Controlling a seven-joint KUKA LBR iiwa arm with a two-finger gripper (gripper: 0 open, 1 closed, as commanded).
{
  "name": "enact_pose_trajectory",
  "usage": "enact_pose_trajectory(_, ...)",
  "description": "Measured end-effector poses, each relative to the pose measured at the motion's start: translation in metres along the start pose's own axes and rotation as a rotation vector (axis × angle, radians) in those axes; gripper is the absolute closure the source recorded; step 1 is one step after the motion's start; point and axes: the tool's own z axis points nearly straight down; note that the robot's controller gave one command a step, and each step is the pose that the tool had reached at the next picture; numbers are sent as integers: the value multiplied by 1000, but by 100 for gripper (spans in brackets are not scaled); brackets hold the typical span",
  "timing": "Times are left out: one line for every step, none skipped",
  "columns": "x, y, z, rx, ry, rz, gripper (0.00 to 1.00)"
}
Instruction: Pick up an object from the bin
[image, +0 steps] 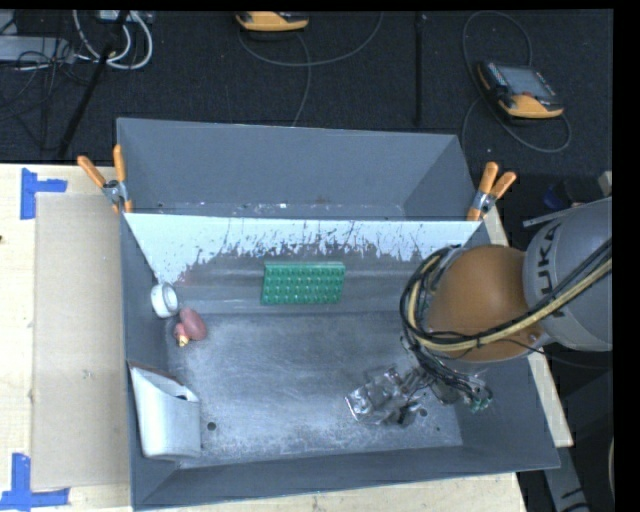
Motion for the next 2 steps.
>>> enact_pose_trajectory(-2, 1, -42, 2, -3, 1, 100)
enact_pose_trajectory(-4, 1, -112, 4, -7, 3, 100)
